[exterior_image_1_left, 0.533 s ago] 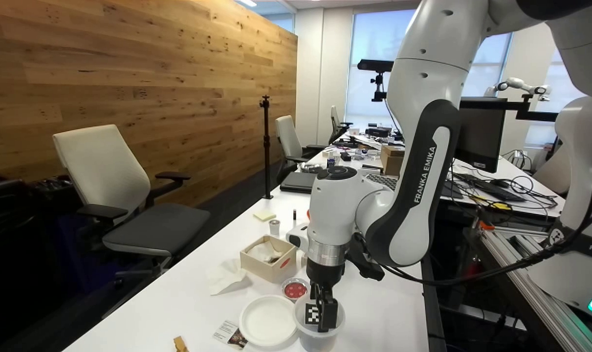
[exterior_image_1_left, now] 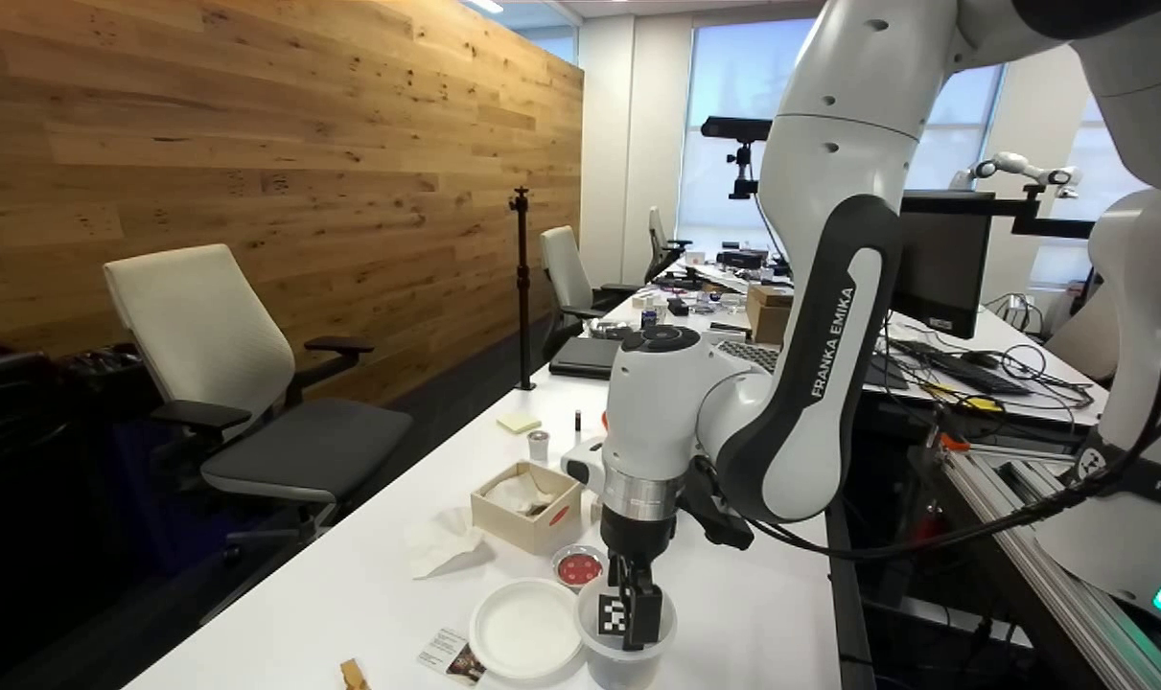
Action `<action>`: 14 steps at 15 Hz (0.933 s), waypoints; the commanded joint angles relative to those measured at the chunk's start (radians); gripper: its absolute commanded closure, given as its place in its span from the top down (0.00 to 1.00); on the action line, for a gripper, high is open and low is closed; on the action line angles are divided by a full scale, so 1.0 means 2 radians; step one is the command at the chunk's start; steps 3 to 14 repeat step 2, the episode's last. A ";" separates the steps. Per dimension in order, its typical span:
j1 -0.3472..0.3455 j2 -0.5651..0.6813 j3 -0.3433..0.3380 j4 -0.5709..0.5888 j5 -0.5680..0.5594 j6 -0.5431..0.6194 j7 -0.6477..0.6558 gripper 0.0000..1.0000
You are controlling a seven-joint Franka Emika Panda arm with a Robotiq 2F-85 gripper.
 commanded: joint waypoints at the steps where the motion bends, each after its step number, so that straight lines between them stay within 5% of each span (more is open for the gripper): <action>1: -0.003 0.000 0.002 0.001 -0.004 -0.001 0.003 1.00; 14: -0.003 0.000 0.002 0.001 -0.004 -0.001 0.003 1.00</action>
